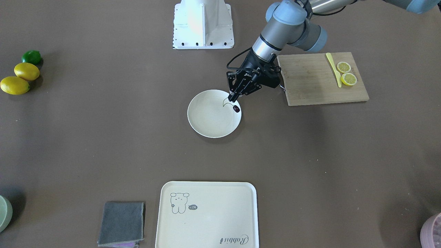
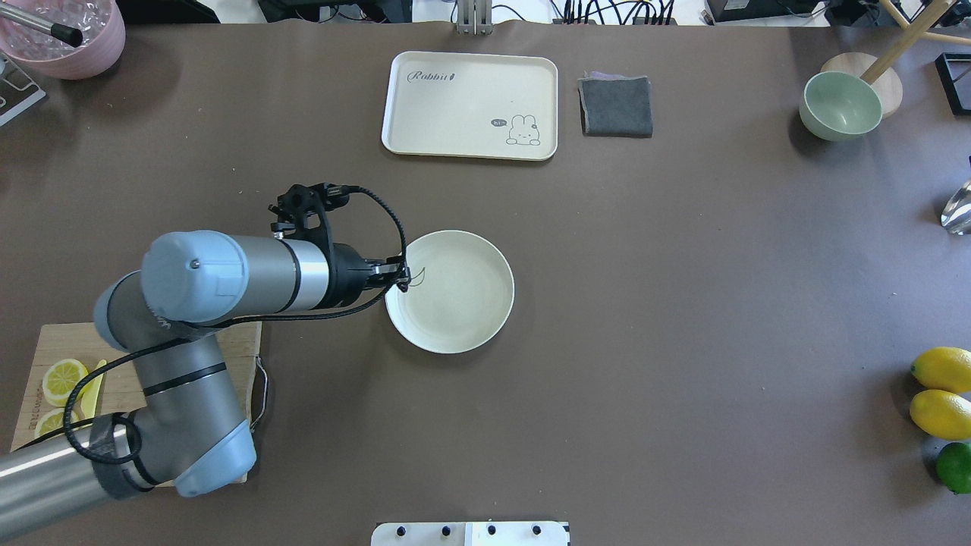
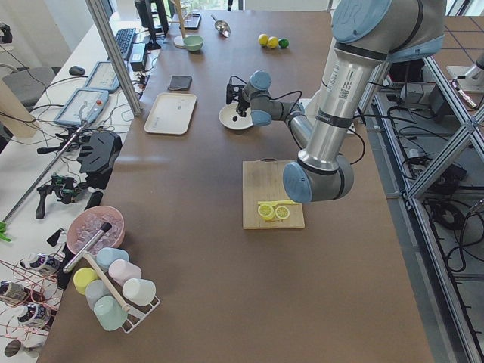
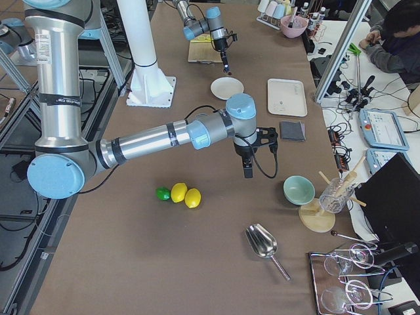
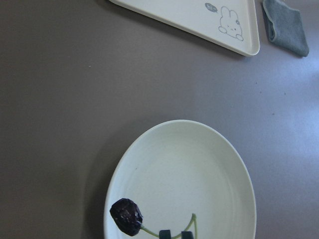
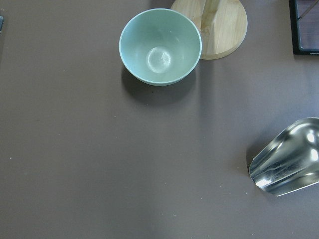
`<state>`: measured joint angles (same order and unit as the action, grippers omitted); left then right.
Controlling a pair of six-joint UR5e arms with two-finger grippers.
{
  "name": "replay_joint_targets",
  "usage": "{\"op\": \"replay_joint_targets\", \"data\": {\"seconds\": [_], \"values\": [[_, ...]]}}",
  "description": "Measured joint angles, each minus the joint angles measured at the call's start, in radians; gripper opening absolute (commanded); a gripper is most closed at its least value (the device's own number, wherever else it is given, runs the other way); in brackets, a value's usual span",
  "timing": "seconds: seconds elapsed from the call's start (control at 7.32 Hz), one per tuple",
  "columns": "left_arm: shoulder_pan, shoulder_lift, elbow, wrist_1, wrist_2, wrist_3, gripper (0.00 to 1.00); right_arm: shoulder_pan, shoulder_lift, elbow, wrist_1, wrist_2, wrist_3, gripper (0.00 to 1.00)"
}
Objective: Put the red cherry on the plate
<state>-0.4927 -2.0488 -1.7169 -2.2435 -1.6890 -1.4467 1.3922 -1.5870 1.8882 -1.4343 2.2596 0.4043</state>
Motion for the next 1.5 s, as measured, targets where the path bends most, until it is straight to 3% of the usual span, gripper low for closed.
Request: {"op": "replay_joint_targets", "data": {"seconds": [0.41, 0.68, 1.09, 1.37, 1.5], "values": [[0.003, -0.037, 0.04, 0.007, 0.01, -0.012, 0.98, 0.002, -0.024, 0.005, 0.001, -0.001, -0.003, 1.0], [-0.028, -0.037, -0.012, 0.104, -0.024, -0.005, 0.98, 0.01, -0.064, 0.001, 0.0, 0.002, -0.022, 1.0], [-0.221, -0.034, -0.171, 0.561, -0.23, 0.261, 0.98, 0.108, -0.122, -0.005, -0.037, 0.02, -0.287, 1.0], [-0.471, -0.006, -0.213, 0.847, -0.414, 0.698, 0.98, 0.154, -0.145, -0.006, -0.136, 0.036, -0.443, 1.0], [-0.596, 0.055, -0.217, 0.925, -0.477, 0.915, 0.98, 0.174, -0.15, -0.007, -0.179, 0.038, -0.498, 1.0]]}}
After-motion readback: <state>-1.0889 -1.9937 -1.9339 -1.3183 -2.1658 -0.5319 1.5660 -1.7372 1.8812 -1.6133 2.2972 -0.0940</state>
